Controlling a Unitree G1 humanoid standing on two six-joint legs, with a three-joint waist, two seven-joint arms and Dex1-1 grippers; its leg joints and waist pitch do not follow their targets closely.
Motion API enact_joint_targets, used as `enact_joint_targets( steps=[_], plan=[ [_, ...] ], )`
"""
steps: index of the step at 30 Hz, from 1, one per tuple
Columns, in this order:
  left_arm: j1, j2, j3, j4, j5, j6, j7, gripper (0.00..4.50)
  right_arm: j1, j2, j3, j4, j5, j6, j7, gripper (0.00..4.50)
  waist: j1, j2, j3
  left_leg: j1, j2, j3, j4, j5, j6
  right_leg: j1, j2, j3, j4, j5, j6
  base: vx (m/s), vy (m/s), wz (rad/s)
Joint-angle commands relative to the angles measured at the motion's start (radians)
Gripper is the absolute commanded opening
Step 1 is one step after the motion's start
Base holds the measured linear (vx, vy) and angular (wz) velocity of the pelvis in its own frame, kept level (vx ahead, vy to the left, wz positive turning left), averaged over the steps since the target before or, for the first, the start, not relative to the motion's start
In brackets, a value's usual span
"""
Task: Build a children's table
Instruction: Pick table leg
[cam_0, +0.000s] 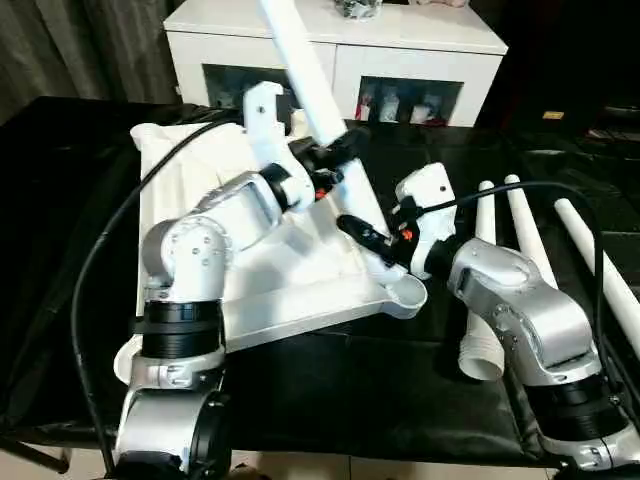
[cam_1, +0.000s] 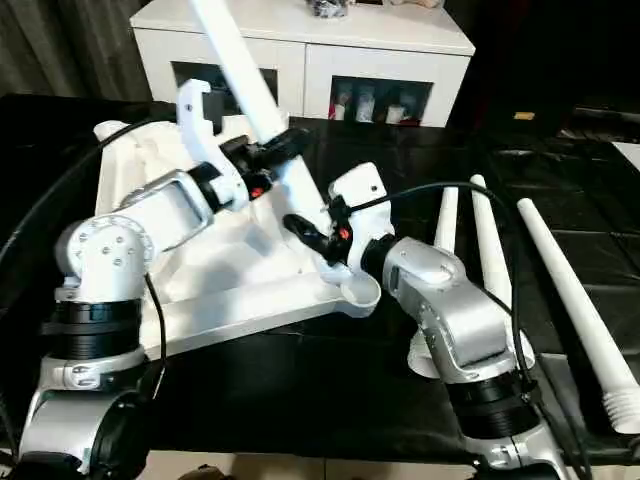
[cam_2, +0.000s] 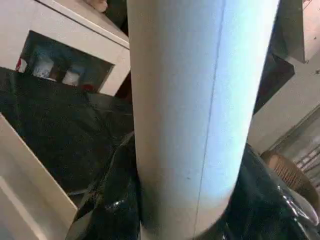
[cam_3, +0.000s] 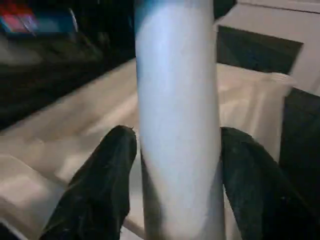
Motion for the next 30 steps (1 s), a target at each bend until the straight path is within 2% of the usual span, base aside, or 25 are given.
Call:
enact_joint_targets(
  steps=[1,3,4,5,7,8,10,15,19,23,26,27,30],
  plan=[
    [-0.022,0.013,-0.012,-0.018,-0.004,0.011,-0.022,1.83,-0.007,-0.017,-0.04,-0.042,0.07,0.037,0.051,2.97,-0.003,-0.005,-0.074,0.011,0.062,-0.021,-0.072,-0.057,0.029,0.052,-0.066,0.048,-0.063,-0.015,-0.239,0.0,0.0,0.0],
    [-0.024,0.041,-0.038,-0.034,-0.002,0.015,-0.067,1.82,-0.005,-0.051,-0.083,-0.068,0.148,0.087,0.114,3.2,0.0,-0.004,-0.074,0.012,0.062,-0.021,-0.072,-0.049,0.038,0.052,-0.065,0.047,-0.062,-0.008,-0.242,0.0,0.0,0.0],
    [-0.026,0.056,-0.053,-0.048,-0.007,0.018,-0.1,1.82,-0.008,-0.072,-0.108,-0.068,0.179,0.111,0.138,3.31,0.002,-0.007,-0.075,0.013,0.062,-0.021,-0.072,-0.048,0.042,0.053,-0.065,0.047,-0.061,-0.01,-0.241,0.0,0.0,0.0],
    [-0.026,0.057,-0.054,-0.049,-0.007,0.018,-0.102,1.82,-0.009,-0.074,-0.11,-0.068,0.18,0.113,0.14,3.38,0.003,-0.006,-0.074,0.013,0.064,-0.021,-0.072,-0.043,0.043,0.052,-0.066,0.047,-0.061,-0.009,-0.241,0.0,0.0,0.0],
    [-0.032,0.088,-0.082,-0.089,-0.032,0.037,-0.177,1.82,-0.017,-0.14,-0.165,-0.056,0.247,0.172,0.206,3.49,0.002,-0.008,-0.073,0.013,0.062,-0.02,-0.072,-0.043,0.04,0.052,-0.066,0.046,-0.062,-0.016,-0.249,0.0,0.0,0.0],
    [-0.032,0.088,-0.082,-0.089,-0.032,0.037,-0.177,1.82,-0.017,-0.14,-0.165,-0.056,0.247,0.172,0.206,3.49,0.004,-0.008,-0.074,0.014,0.063,-0.019,-0.072,-0.047,0.04,0.053,-0.067,0.046,-0.062,-0.022,-0.252,0.0,0.0,0.0],
    [-0.038,0.107,-0.095,-0.115,-0.057,0.055,-0.214,1.82,-0.02,-0.192,-0.206,-0.05,0.308,0.229,0.26,3.68,0.005,-0.008,-0.073,0.012,0.061,-0.018,-0.07,-0.048,0.036,0.054,-0.067,0.047,-0.063,-0.032,-0.257,0.0,0.0,0.0],
    [-0.057,0.127,-0.098,-0.125,-0.094,0.06,-0.288,1.82,-0.03,-0.229,-0.273,-0.027,0.414,0.317,0.296,4.11,0.003,-0.011,-0.072,0.01,0.059,-0.018,-0.069,-0.052,0.038,0.054,-0.069,0.045,-0.069,-0.081,-0.258,0.0,0.0,0.0],
    [-0.064,0.13,-0.097,-0.129,-0.103,0.064,-0.306,1.82,-0.02,-0.244,-0.274,-0.033,0.447,0.346,0.323,4.36,0.002,-0.013,-0.073,0.01,0.06,-0.018,-0.068,-0.04,0.041,0.053,-0.067,0.044,-0.067,-0.071,-0.26,0.0,0.0,0.0],
    [-0.056,0.156,-0.121,-0.15,-0.125,0.066,-0.38,1.82,-0.003,-0.258,-0.249,-0.066,0.472,0.376,0.355,4.5,0.005,-0.014,-0.074,0.011,0.06,-0.017,-0.068,-0.029,0.041,0.052,-0.067,0.044,-0.066,-0.065,-0.26,0.0,0.0,0.0],
    [-0.045,0.19,-0.165,-0.163,-0.1,0.042,-0.442,1.82,-0.001,-0.262,-0.236,-0.075,0.472,0.382,0.354,4.5,0.006,-0.011,-0.073,0.012,0.062,-0.018,-0.07,-0.028,0.039,0.05,-0.067,0.043,-0.065,-0.075,-0.252,0.0,0.0,0.0],
    [-0.037,0.221,-0.207,-0.17,-0.063,0.015,-0.486,1.82,-0.002,-0.266,-0.216,-0.079,0.45,0.369,0.352,4.5,0.005,-0.012,-0.072,0.013,0.063,-0.018,-0.071,-0.036,0.034,0.048,-0.067,0.043,-0.068,-0.085,-0.251,0.0,0.0,0.0],
    [-0.04,0.25,-0.25,-0.169,-0.017,-0.018,-0.528,1.82,-0.006,-0.278,-0.173,-0.087,0.41,0.343,0.368,4.5,0.004,-0.01,-0.07,0.012,0.063,-0.018,-0.073,-0.053,0.015,0.048,-0.068,0.045,-0.07,-0.12,-0.233,0.0,0.0,0.0]
  ],
)
